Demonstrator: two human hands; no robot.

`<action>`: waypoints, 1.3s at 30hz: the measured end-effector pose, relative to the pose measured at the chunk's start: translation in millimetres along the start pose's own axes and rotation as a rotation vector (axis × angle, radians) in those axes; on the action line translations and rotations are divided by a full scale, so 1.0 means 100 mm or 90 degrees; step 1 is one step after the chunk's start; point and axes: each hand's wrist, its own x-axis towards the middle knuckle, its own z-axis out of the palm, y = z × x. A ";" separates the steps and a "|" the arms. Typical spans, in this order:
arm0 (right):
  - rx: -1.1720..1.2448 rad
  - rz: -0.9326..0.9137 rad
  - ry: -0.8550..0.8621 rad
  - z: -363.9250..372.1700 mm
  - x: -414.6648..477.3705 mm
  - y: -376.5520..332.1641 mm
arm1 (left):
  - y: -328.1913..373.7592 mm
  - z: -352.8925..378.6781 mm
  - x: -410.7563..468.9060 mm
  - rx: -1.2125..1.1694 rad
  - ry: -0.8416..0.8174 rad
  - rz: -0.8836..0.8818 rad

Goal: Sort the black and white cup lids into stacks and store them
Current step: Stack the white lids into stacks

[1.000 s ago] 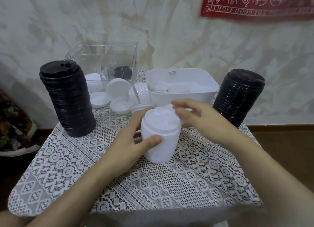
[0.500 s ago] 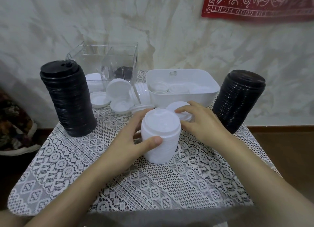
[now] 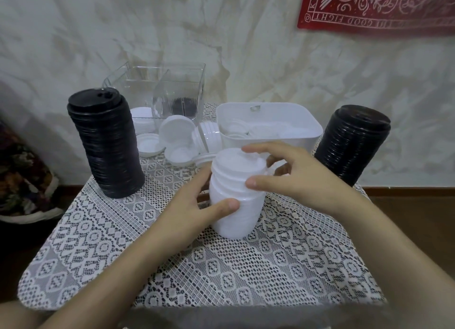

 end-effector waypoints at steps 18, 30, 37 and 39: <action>-0.103 0.009 -0.091 0.01 -0.04 -0.02 | -0.06 -0.01 0.03 -0.001 0.012 -0.012; -0.177 -0.016 -0.061 0.10 -0.02 -0.03 | -0.11 0.00 0.03 0.010 0.015 0.007; 0.012 0.040 -0.112 0.04 -0.04 0.07 | -0.11 -0.04 0.03 -0.042 -0.025 0.011; 0.032 0.045 -0.115 0.05 -0.03 0.09 | -0.12 -0.04 0.04 -0.042 -0.024 0.010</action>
